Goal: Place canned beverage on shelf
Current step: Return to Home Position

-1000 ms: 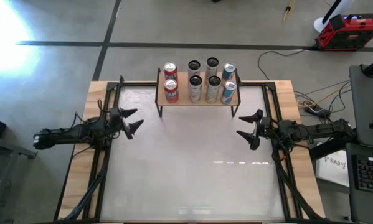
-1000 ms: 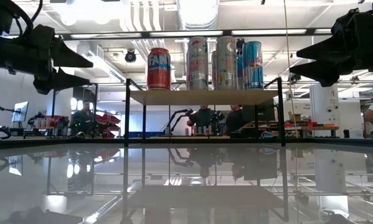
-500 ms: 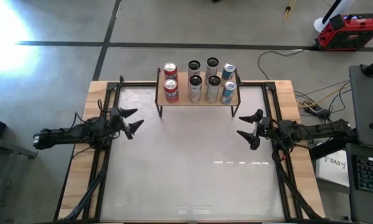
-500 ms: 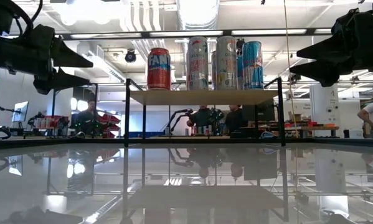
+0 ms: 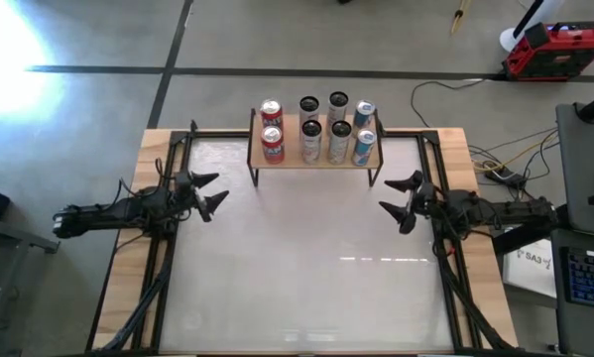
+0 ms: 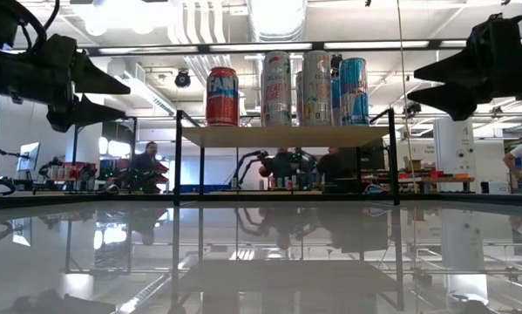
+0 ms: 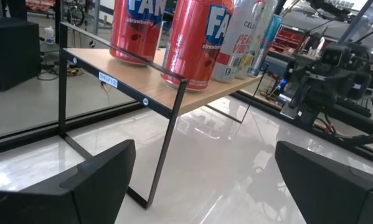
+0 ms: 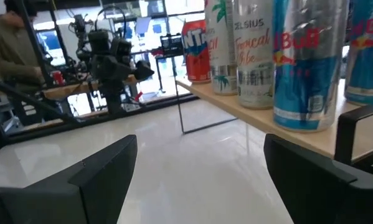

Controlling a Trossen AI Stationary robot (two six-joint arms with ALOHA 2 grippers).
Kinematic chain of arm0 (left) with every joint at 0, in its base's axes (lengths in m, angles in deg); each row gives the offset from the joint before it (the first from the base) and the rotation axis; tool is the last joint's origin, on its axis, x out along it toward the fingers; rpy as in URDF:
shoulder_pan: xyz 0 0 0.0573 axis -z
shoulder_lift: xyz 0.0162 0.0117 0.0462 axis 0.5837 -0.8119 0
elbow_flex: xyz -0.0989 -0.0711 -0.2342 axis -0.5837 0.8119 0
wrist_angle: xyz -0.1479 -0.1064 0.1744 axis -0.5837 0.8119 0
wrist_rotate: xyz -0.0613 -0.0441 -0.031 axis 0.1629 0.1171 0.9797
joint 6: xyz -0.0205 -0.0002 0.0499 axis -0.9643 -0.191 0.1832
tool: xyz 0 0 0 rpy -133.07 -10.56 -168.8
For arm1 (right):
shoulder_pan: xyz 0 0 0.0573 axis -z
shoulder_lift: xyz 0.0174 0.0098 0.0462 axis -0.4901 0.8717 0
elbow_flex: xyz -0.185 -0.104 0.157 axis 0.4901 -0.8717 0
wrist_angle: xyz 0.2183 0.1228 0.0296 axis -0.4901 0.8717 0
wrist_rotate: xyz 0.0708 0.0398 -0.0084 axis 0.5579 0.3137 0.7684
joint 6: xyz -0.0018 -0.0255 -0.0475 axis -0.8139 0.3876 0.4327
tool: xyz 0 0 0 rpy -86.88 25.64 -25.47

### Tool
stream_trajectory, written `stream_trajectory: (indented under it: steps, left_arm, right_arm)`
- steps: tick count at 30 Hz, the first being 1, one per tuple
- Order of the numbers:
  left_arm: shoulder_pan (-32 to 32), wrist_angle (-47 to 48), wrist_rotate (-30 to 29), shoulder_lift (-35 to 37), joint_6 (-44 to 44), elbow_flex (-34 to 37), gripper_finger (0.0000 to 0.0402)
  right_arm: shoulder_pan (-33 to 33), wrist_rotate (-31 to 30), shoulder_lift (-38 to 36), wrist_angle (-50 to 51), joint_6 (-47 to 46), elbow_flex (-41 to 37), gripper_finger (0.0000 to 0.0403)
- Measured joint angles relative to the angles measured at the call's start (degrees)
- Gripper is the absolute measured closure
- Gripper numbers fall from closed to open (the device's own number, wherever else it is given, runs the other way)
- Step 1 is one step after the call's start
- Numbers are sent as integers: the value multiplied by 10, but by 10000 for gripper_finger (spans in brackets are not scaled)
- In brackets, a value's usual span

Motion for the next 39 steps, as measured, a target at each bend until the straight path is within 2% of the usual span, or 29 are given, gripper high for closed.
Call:
stream_trajectory:
  steps: [39]
  left_arm:
    - [0, 0, 0, -1, 0, 0, 31]
  right_arm:
    - [3, -2, -10, 1, 0, 0, 69]
